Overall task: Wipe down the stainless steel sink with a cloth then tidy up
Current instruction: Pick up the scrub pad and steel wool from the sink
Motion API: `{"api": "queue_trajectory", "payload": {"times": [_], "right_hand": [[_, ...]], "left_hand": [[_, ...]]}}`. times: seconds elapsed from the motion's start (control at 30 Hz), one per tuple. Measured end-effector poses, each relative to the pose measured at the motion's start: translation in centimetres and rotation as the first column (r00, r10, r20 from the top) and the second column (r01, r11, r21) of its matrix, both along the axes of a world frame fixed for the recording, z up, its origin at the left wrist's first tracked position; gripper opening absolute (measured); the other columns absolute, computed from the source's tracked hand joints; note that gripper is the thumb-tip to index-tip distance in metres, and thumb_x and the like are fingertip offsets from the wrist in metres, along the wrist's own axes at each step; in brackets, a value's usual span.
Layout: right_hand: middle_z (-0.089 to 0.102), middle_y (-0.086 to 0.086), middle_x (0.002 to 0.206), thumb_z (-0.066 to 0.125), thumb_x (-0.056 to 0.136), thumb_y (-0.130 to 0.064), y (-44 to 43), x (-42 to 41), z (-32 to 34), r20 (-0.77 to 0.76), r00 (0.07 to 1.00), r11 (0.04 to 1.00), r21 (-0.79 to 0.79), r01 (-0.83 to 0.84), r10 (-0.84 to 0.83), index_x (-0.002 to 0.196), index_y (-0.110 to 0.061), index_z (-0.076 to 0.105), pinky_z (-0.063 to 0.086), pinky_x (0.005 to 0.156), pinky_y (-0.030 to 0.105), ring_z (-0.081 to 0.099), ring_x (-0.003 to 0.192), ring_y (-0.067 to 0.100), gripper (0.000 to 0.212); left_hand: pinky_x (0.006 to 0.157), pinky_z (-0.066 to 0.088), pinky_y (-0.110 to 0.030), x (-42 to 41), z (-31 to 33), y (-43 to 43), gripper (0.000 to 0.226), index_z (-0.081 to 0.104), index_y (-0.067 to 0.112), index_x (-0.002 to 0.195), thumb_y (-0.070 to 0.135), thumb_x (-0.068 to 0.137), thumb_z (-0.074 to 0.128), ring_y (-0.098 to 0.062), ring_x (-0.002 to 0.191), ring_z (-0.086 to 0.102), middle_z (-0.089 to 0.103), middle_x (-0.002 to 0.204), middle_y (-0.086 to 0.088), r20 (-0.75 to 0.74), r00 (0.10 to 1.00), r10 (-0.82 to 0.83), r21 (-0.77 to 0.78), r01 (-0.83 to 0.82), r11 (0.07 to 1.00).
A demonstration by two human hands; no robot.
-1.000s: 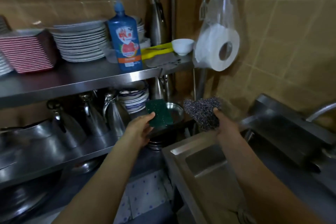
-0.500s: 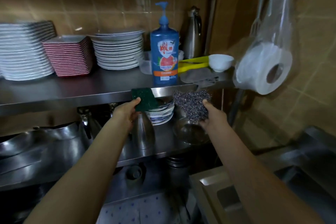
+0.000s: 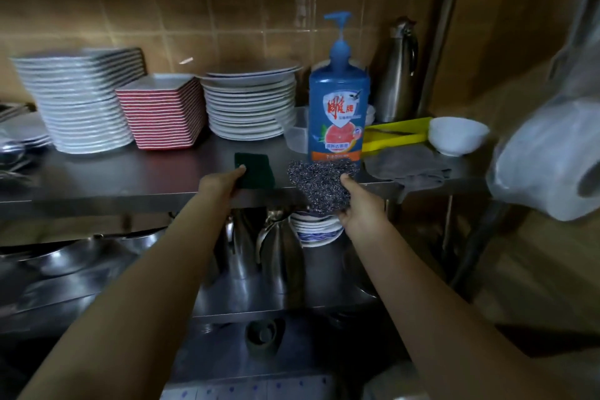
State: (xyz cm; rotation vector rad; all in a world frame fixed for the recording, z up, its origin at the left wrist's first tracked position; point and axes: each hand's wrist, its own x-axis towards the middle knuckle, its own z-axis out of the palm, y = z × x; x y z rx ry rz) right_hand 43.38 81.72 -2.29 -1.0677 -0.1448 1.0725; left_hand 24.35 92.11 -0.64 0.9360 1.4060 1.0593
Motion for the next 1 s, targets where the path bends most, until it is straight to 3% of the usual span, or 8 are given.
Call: {"api": "queue_trajectory", "payload": {"times": [0.2, 0.37, 0.47, 0.57, 0.7, 0.8, 0.87, 1.0], "right_hand": [[0.065, 0.011, 0.106, 0.072, 0.081, -0.016, 3.3, -0.3, -1.1, -0.019, 0.997, 0.997, 0.001, -0.072, 0.072, 0.077, -0.012, 0.058, 0.053, 0.065, 0.034, 0.063, 0.091, 0.024, 0.015], [0.066, 0.011, 0.105, 0.072, 0.08, -0.015, 4.7, -1.2, -1.4, -0.007, 0.998, 0.998, -0.008, -0.055, 0.055, 0.075, -0.013, 0.059, 0.053, 0.064, 0.034, 0.064, 0.098, 0.028, 0.014], [0.065, 0.013, 0.102, 0.07, 0.082, -0.011, 5.1, -2.4, -1.3, 0.002, 1.0, 1.0, -0.002, -0.022, 0.022, 0.072, -0.013, 0.057, 0.053, 0.075, 0.039, 0.063, 0.099, 0.03, 0.016], [0.066, 0.014, 0.104, 0.069, 0.082, -0.01, 5.6, -4.0, -1.0, 0.025, 1.0, 1.0, -0.005, -0.013, 0.014, 0.07, -0.012, 0.059, 0.052, 0.085, 0.042, 0.063, 0.098, 0.031, 0.016], [0.066, 0.017, 0.102, 0.069, 0.082, -0.012, 6.3, -5.5, 0.1, 0.059, 0.998, 0.999, -0.029, -0.021, 0.023, 0.072, -0.01, 0.057, 0.055, 0.075, 0.04, 0.063, 0.08, 0.026, 0.016], [0.065, 0.016, 0.1, 0.07, 0.082, -0.014, 7.0, -6.4, 1.2, 0.097, 0.995, 0.998, -0.058, 0.014, -0.008, 0.068, -0.01, 0.052, 0.051, 0.065, 0.034, 0.06, 0.073, 0.022, 0.023], [0.066, 0.018, 0.105, 0.071, 0.081, -0.013, 7.9, -6.9, 1.5, 0.093, 0.995, 0.997, -0.068, 0.039, -0.033, 0.068, -0.01, 0.05, 0.054, 0.077, 0.041, 0.064, 0.088, 0.029, 0.025], [0.063, 0.018, 0.111, 0.073, 0.078, -0.008, 9.9, -7.3, 1.7, 0.107, 0.994, 0.993, -0.107, 0.049, -0.038, 0.101, 0.0, 0.056, 0.055, 0.082, 0.044, 0.063, 0.098, 0.034, 0.03]], "left_hand": [[0.088, 0.049, -0.039, -0.4, -0.3, 4.6, 0.035, 0.049, 0.005, 0.06, 0.023, 0.077, 0.074, -0.022, 0.061, 0.052, 0.054, 0.067, -0.012, -0.166, 0.986, 0.033, 0.042, -0.026, 0.999], [0.061, 0.051, -0.028, -0.8, -0.3, 5.6, 0.028, 0.052, 0.004, 0.068, 0.022, 0.081, 0.07, -0.019, 0.04, 0.055, 0.054, 0.068, -0.013, -0.31, 0.949, -0.059, 0.025, 0.07, 0.997], [0.078, 0.052, -0.036, -1.3, -0.7, 6.2, 0.03, 0.054, 0.003, 0.069, 0.025, 0.077, 0.073, -0.024, 0.061, 0.057, 0.059, 0.08, -0.015, -0.447, 0.893, -0.055, 0.057, 0.09, 0.994], [0.074, 0.047, -0.03, -2.3, -0.5, 6.3, 0.036, 0.059, 0.002, 0.078, 0.037, 0.079, 0.07, -0.024, 0.074, 0.058, 0.06, 0.078, -0.011, -0.599, 0.798, -0.066, 0.078, 0.14, 0.987], [0.089, 0.048, -0.046, -4.7, -2.4, 9.2, 0.05, 0.061, 0.009, 0.069, 0.055, 0.055, 0.072, -0.031, 0.084, 0.064, 0.067, 0.08, -0.011, -0.65, 0.756, -0.082, 0.057, 0.157, 0.986], [0.092, 0.042, -0.045, -5.3, -1.0, 7.0, 0.041, 0.057, 0.012, 0.064, 0.052, 0.073, 0.066, -0.032, 0.086, 0.06, 0.062, 0.078, -0.011, -0.743, 0.665, -0.075, 0.09, 0.212, 0.973], [0.094, 0.035, -0.044, -5.3, -0.4, 5.9, 0.036, 0.056, 0.014, 0.063, 0.045, 0.081, 0.063, -0.027, 0.084, 0.054, 0.056, 0.076, -0.007, -0.787, 0.613, -0.077, 0.094, 0.242, 0.966], [0.096, 0.037, -0.045, -5.5, -0.9, 6.0, 0.035, 0.054, 0.018, 0.058, 0.043, 0.08, 0.065, -0.027, 0.088, 0.057, 0.054, 0.068, 0.0, -0.811, 0.579, -0.08, 0.137, 0.32, 0.937]]}}
